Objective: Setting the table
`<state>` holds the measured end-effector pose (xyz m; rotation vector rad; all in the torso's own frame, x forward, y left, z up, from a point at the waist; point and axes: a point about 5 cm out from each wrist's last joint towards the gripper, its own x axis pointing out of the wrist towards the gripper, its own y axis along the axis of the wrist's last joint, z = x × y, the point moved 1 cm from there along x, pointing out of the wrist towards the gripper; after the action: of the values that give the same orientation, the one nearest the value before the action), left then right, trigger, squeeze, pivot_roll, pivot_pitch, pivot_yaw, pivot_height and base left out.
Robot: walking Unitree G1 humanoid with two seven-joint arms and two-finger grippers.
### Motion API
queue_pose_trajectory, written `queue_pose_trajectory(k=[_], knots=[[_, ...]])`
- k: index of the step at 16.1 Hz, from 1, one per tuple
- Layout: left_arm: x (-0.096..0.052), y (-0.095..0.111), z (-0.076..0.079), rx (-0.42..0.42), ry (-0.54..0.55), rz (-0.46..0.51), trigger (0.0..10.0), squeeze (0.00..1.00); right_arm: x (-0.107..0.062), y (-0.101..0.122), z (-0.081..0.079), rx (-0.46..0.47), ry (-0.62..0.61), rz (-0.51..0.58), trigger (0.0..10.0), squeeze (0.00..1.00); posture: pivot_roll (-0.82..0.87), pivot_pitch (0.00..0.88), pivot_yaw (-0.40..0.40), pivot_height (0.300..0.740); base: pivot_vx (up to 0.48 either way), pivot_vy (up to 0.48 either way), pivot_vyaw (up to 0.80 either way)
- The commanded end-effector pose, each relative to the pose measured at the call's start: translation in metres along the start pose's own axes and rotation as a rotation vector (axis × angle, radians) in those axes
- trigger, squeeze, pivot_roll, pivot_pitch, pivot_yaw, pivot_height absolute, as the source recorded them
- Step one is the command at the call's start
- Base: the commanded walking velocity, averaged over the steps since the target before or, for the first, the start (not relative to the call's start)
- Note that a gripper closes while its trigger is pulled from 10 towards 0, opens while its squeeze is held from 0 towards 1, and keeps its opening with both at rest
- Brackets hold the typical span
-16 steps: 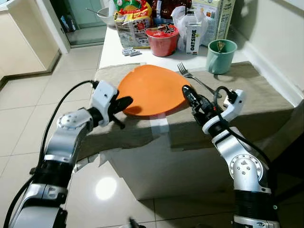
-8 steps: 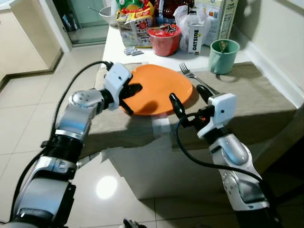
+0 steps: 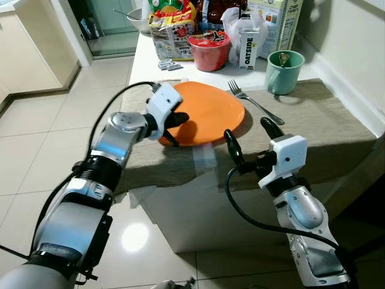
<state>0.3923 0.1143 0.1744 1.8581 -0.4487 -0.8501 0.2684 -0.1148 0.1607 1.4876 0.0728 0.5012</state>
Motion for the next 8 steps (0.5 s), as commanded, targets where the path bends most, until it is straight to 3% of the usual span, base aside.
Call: queue_pose_trajectory(k=[1,8], knots=[[0.001,0.006,-0.001,0.04,-0.01,-0.003,10.0,0.0,-0.002,0.003,-0.002,-0.006,0.004,0.016,10.0,0.0,-0.15,0.029,0.129,0.74,0.0,0.0,0.0],[0.012,0.012,0.032,0.101,-0.201,0.001,10.0,0.0,-0.004,-0.001,-0.007,0.005,0.016,-0.002,10.0,0.0,-0.15,0.028,0.138,0.74,0.0,0.0,0.0]])
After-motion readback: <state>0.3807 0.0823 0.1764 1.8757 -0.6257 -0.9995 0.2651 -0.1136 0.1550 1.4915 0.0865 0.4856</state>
